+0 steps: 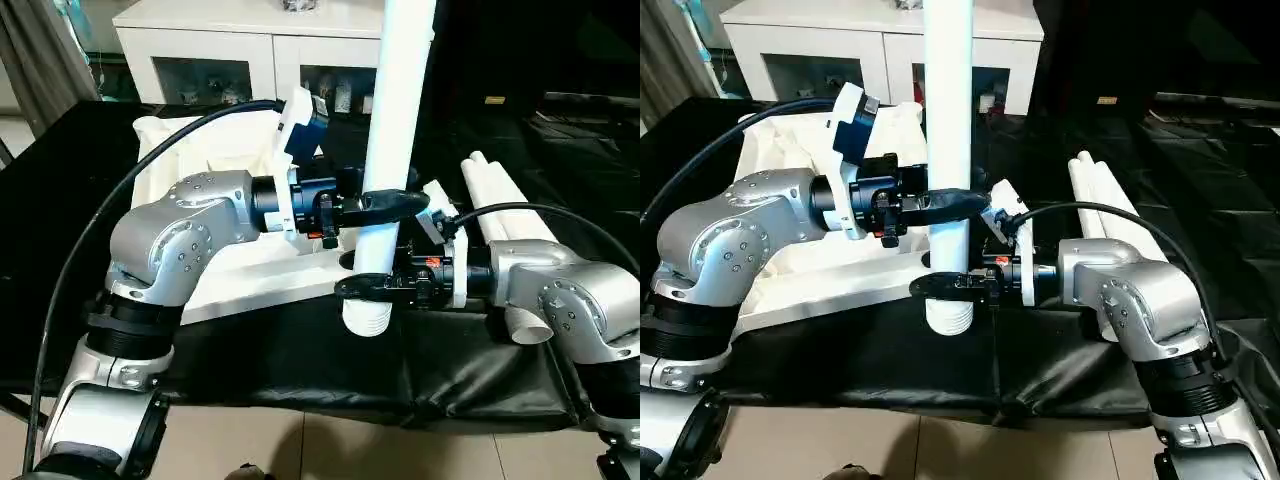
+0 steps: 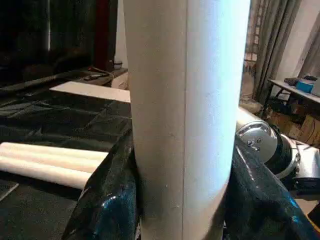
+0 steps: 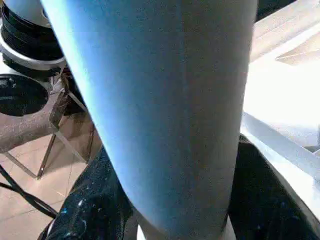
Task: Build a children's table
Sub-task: Pick table leg
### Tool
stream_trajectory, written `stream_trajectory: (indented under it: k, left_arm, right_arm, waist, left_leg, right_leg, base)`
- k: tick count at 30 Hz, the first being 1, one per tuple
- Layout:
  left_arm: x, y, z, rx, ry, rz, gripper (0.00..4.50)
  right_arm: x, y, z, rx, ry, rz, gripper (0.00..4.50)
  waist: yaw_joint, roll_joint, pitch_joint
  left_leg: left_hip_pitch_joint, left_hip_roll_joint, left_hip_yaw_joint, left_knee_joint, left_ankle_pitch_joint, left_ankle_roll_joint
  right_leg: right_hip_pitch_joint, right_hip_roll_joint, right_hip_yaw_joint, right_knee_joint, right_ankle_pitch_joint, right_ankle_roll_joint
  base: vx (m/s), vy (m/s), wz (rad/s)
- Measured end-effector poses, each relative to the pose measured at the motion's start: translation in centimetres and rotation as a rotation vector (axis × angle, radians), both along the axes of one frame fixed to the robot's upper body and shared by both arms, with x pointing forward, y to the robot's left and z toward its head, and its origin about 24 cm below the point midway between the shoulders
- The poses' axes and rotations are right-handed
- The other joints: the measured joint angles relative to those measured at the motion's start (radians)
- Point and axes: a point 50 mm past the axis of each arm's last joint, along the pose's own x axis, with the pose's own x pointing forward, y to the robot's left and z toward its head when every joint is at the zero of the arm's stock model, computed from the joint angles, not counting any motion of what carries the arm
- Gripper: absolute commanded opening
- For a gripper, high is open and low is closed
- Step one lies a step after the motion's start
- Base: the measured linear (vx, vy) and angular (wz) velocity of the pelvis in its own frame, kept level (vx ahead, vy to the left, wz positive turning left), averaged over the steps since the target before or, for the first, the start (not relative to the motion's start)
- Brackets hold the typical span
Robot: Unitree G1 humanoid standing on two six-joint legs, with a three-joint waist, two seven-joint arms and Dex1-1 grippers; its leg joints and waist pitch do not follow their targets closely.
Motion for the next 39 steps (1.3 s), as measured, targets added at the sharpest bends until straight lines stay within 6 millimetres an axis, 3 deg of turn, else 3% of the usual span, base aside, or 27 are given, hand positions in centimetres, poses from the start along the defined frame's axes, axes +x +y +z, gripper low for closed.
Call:
stream_trajectory:
  k: [4,5,6,20,21,26,30,33,38,39]
  left_arm:
    - [0.1,0.1,0.0,-0.004,0.005,0.006,1.84]
    - [0.1,0.2,0.0,-0.005,0.006,0.007,2.4]
    - [0.2,0.2,0.0,-0.009,0.007,0.01,2.54]
    - [-0.1,1.6,0.8,-0.08,0.123,-0.029,3.57]
    - [-0.1,1.9,0.9,-0.079,0.123,-0.02,3.82]
    - [0.1,3.8,1.7,-0.131,0.116,0.037,3.88]
    - [0.2,4.1,1.2,-0.122,0.126,0.068,3.88]
    - [0.7,4.7,0.3,-0.105,0.116,0.158,3.88]
    - [3.4,6.8,-2.4,0.065,0.05,0.57,3.88]
    - [3.9,7.1,-3.5,0.133,0.03,0.654,3.7]
  right_arm:
    - [0.0,0.1,-0.1,0.012,0.0,-0.01,2.06]
    - [0.0,0.2,-0.1,0.014,0.0,-0.011,2.05]
    - [0.0,0.2,-0.1,0.017,0.0,-0.011,2.05]
    - [-1.0,-0.6,0.2,0.054,-0.011,-0.038,1.9]
    - [-1.0,-0.8,0.2,0.049,-0.006,-0.047,1.89]
    - [-1.3,-2.5,0.4,0.05,-0.008,-0.121,1.88]
    - [-1.5,-2.5,1.0,0.069,-0.03,-0.128,1.88]
    - [-1.6,-2.3,0.8,0.078,-0.049,-0.15,1.88]
    - [0.5,-2.6,0.6,0.051,-0.221,-0.409,1.88]
    - [1.4,-2.8,0.3,0.036,-0.258,-0.5,1.88]
  waist:
    - [0.0,0.001,0.0]
    - [0.0,0.001,0.0]
    - [0.0,0.001,0.0]
    - [0.001,0.01,-0.003]
    - [0.001,0.011,-0.003]
    - [0.001,0.015,-0.005]
    - [0.001,0.019,-0.006]
    - [0.0,0.026,-0.007]
    - [-0.003,0.028,-0.007]
    - [-0.005,0.027,-0.009]
  left_leg:
    - [0.0,0.0,0.0,0.0,0.0,0.0]
    - [0.0,0.0,0.0,0.0,0.0,0.0]
    - [0.0,0.0,0.0,0.0,0.0,0.0]
    - [0.0,0.0,0.0,0.0,0.0,0.0]
    - [0.0,0.0,0.0,0.0,0.0,0.0]
    - [0.001,0.0,-0.001,0.0,0.0,0.0]
    - [0.001,0.0,-0.001,0.0,0.0,0.0]
    - [0.001,0.0,-0.001,0.0,0.0,0.0]
    - [0.001,0.0,-0.002,0.0,0.001,-0.003]
    - [0.002,0.0,-0.002,0.0,0.002,-0.004]
  right_leg:
    - [0.0,0.0,0.0,0.0,0.0,0.0]
    - [0.0,0.0,0.0,0.0,0.0,0.0]
    - [0.0,0.0,0.0,0.0,0.0,0.0]
    - [0.001,0.0,0.0,0.0,0.0,0.0]
    - [0.0,0.0,0.0,0.0,0.0,0.0]
    - [0.0,0.0,0.0,0.0,0.0,0.0]
    - [0.001,0.0,0.0,0.0,0.0,0.0]
    - [0.001,0.0,0.0,0.0,0.0,0.0]
    - [0.001,0.0,0.0,0.0,0.002,0.002]
    - [0.002,0.0,0.0,0.0,0.002,0.002]
  base:
    - [0.0,0.0,0.0]
    - [0.0,0.0,0.0]
    - [0.0,0.0,0.0]
    - [0.0,0.0,0.0]
    - [0.0,0.0,0.0]
    - [0.0,0.0,0.0]
    - [0.0,0.0,0.0]
    - [0.0,0.0,0.0]
    - [0.0,0.0,0.0]
    - [0.0,0.0,0.0]
